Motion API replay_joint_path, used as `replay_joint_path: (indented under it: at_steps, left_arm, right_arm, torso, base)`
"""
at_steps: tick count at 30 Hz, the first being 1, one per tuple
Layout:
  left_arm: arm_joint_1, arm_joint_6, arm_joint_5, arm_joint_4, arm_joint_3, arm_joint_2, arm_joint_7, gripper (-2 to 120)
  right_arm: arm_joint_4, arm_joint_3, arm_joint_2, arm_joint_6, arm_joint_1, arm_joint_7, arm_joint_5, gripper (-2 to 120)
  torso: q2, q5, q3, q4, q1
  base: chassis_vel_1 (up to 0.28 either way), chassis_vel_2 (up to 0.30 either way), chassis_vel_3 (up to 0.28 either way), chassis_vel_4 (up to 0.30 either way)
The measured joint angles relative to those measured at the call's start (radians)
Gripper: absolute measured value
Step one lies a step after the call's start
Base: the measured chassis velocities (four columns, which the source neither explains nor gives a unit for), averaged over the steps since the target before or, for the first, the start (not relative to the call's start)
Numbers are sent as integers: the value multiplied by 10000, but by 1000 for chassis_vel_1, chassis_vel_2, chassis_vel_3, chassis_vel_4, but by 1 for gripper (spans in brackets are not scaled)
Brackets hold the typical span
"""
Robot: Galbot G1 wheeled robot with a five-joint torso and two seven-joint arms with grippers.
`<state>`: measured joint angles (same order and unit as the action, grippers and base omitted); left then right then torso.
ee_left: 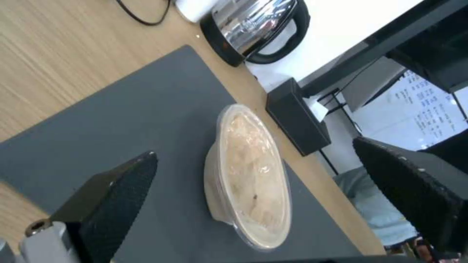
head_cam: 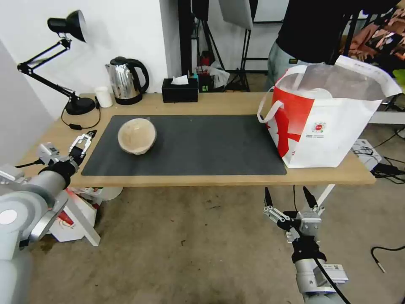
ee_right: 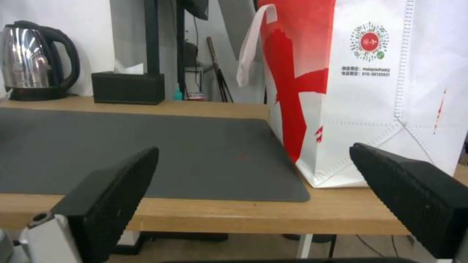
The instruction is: Pick up the trash from the table and place it into the takeout bag.
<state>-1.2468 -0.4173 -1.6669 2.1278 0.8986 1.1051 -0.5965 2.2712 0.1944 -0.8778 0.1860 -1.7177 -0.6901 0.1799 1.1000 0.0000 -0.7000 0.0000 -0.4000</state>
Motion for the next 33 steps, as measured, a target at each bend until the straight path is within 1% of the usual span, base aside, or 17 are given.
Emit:
replay_joint_path:
  at_steps: [16,25,29,33]
  left_arm:
    - [432,-56,-12,-265,-420,-133,-81,100]
    - [874,-132,-157,-513,-897,-199,-98,100]
    - [1149,-183,-216,-637,-1225,-164,-278,100]
    - [1224,-200,-210,-720,-1340,-155,-333,100]
  right_arm:
    - [0,0,-1,0,0,0,0,100]
    - [0,0,0,0,0,0,0,100]
    - [0,0,0,0,0,0,0,100]
    - [0,0,0,0,0,0,0,100]
  torso:
    - [0,1,0,0,0]
    - [0,-1,0,0,0]
    - [0,0,-1,-1,0]
    - [0,0,0,-1,0]
  base:
    - [0,0,0,0]
    - [0,0,0,0]
    - [0,0,0,0]
    - [0,0,0,0]
